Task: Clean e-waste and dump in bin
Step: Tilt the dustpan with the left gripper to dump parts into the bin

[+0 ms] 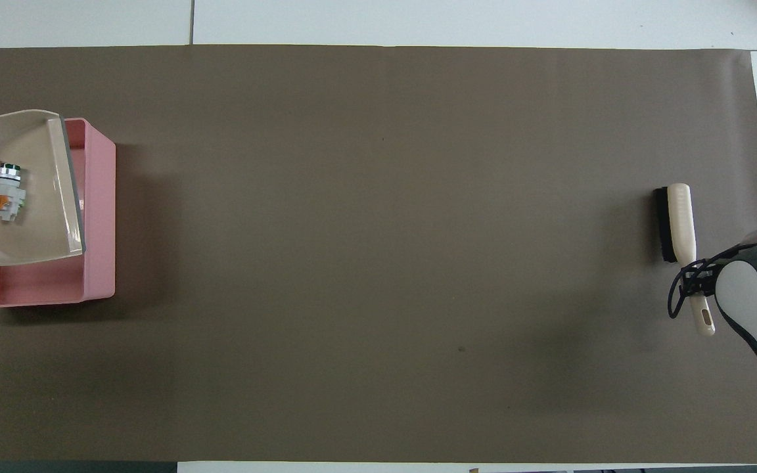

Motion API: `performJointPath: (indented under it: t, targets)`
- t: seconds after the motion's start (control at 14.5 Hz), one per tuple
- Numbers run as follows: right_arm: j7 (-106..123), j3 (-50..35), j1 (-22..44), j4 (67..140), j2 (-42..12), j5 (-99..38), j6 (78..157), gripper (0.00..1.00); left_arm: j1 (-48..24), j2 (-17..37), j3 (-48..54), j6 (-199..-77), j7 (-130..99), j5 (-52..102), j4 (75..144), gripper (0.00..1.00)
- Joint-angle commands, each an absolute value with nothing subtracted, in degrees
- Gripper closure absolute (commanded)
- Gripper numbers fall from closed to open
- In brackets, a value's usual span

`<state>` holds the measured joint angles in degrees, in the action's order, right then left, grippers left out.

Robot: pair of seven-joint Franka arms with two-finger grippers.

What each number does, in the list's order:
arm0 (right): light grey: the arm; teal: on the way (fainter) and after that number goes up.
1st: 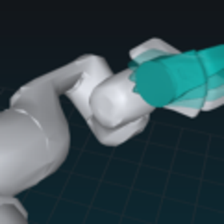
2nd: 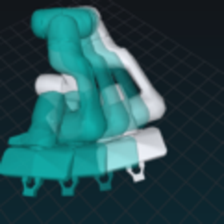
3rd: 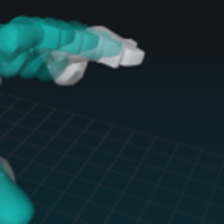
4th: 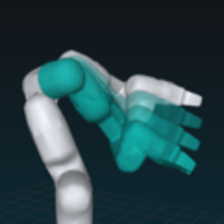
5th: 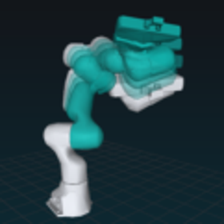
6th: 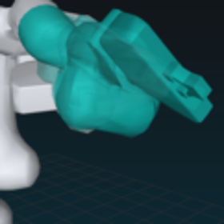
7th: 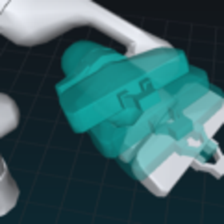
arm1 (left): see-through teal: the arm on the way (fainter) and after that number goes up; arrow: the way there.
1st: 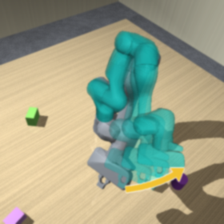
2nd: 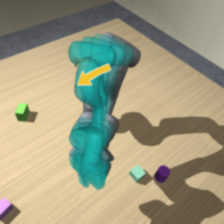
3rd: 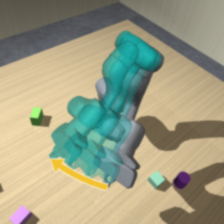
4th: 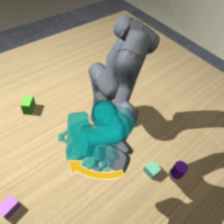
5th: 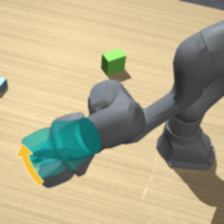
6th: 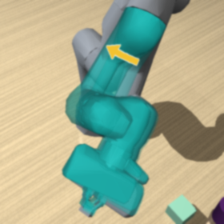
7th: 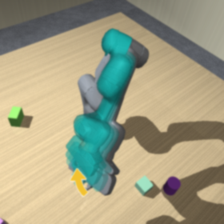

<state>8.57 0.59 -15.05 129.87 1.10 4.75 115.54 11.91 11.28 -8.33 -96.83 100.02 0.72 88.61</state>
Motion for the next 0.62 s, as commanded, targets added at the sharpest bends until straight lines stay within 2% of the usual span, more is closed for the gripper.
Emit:
performJointPath:
  t: [0.0, 0.21, 0.55]
  targets:
    - [12.5, -0.3, -17.3, 132.5, 3.6, 4.5, 117.2, 0.97, 11.6, 12.0, -10.1, -99.6, 101.1, -2.0, 86.8, 1.00]
    - [14.9, -0.2, -17.5, 133.2, 3.7, 0.7, 119.0, 0.96, 10.4, 12.0, -10.1, -102.8, 100.9, -7.8, 87.5, 1.00]
    - [14.7, -0.2, -17.4, 135.9, 4.5, -0.3, 122.0, 0.95, 5.7, 10.5, -10.1, -109.2, 100.6, -19.1, 93.1, 1.00]
